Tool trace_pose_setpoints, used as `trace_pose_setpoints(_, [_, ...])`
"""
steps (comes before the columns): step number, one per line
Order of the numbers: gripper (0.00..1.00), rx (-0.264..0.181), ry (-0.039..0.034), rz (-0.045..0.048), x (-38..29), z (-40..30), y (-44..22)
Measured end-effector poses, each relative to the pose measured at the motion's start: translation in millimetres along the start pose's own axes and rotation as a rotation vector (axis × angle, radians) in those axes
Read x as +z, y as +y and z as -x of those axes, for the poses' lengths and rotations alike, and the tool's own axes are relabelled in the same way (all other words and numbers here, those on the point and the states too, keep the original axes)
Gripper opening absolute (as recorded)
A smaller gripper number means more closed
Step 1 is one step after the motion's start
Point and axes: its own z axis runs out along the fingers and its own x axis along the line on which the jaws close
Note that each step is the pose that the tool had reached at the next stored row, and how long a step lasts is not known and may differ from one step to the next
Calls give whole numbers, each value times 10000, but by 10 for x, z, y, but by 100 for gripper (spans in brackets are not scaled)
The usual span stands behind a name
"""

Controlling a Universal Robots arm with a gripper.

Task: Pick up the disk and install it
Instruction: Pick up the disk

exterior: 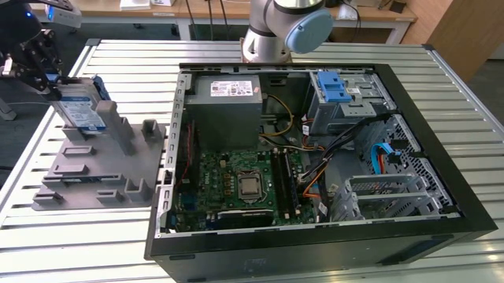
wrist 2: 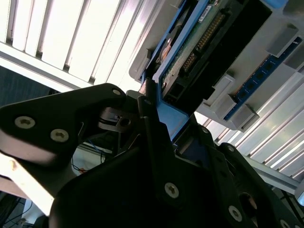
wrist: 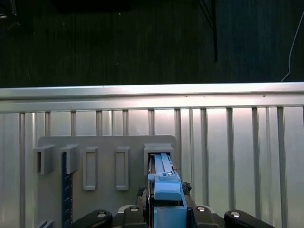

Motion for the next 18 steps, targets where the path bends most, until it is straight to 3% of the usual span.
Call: trace_pose_setpoints(18, [36,0,0,0,-96,1,2])
